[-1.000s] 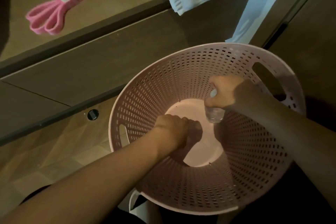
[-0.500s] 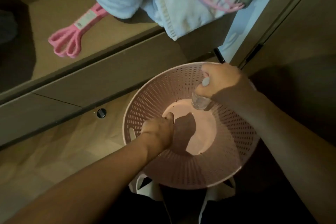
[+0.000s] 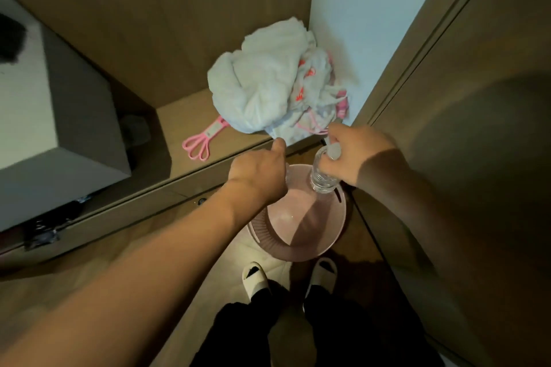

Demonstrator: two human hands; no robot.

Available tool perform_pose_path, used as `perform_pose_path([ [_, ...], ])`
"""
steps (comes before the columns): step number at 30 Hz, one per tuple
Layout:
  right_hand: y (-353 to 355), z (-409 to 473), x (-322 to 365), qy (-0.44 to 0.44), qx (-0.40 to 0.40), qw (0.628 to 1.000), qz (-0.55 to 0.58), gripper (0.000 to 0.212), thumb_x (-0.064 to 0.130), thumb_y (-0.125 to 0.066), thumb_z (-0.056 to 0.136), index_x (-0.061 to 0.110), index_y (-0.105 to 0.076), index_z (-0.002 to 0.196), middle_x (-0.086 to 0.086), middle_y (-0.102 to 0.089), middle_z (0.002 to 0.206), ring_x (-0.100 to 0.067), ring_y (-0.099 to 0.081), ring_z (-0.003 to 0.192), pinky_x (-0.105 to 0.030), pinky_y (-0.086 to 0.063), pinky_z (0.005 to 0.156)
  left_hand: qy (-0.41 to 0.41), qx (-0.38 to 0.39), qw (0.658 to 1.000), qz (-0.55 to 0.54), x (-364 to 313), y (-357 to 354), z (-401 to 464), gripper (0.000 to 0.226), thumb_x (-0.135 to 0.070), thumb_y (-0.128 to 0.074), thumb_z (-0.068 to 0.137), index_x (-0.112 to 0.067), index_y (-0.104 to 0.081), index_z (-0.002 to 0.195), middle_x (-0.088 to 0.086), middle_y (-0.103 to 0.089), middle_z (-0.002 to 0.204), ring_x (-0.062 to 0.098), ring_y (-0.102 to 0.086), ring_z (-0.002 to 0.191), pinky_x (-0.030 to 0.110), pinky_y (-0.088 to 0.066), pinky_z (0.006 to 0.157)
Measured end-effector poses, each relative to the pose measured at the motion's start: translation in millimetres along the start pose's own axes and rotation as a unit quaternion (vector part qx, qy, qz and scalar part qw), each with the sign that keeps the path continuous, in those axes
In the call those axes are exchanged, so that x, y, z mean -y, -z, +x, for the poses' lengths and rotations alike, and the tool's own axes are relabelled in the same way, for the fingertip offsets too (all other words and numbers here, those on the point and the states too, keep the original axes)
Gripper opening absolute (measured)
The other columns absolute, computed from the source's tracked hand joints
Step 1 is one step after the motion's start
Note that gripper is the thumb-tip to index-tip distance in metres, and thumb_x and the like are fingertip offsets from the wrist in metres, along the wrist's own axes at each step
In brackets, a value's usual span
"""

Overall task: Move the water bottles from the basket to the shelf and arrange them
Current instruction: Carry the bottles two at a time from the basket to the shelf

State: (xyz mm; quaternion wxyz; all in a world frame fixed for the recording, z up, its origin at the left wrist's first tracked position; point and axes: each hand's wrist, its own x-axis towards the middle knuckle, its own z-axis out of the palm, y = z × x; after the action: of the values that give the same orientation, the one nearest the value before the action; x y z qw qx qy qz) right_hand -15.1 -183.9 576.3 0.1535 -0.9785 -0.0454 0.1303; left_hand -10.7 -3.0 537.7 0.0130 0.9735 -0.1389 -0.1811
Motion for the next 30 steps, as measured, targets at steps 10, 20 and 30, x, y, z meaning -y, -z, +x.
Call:
perform_pose_path([
  [10, 71, -59, 80, 0.034, -0.151, 0.987, -0.033, 0.026, 0.043, -0.058, 0.086, 0.022, -0.055, 0.1, -0.002, -0.061, 0.08, -0.029, -0.06, 0.076, -0.032, -0.04, 0.061, -0.046, -0.194, 0.978, -0.069, 60, 115, -93, 0.034, -0.05, -0.048, 0.089, -0.02, -0.049, 0.106, 0.006, -0.067, 0.084, 0.031, -0.062, 0.072, 0.033, -0.044, 0.056],
  [20, 69, -58, 153, 0.186, -0.137, 0.973, 0.017, 0.022, 0.04, -0.06, 0.085, 0.021, -0.054, 0.096, 0.002, -0.062, 0.083, -0.023, -0.055, 0.075, -0.035, -0.044, 0.064, 0.151, -0.33, 0.922, -0.136, 104, 123, -177, 0.036, -0.057, -0.055, 0.077, -0.021, -0.052, 0.082, -0.008, -0.05, 0.058, 0.015, -0.044, 0.052, 0.019, -0.023, 0.047],
  [30, 39, -64, 307, 0.407, -0.009, 0.913, -0.009, 0.023, 0.045, -0.061, 0.085, 0.027, -0.05, 0.096, 0.007, -0.06, 0.084, -0.016, -0.056, 0.075, -0.028, -0.044, 0.061, 0.405, -0.418, 0.796, -0.17, 166, 89, -321, 0.028, -0.047, -0.057, 0.068, -0.021, -0.058, 0.078, -0.003, -0.06, 0.061, 0.019, -0.056, 0.056, 0.028, -0.044, 0.052],
])
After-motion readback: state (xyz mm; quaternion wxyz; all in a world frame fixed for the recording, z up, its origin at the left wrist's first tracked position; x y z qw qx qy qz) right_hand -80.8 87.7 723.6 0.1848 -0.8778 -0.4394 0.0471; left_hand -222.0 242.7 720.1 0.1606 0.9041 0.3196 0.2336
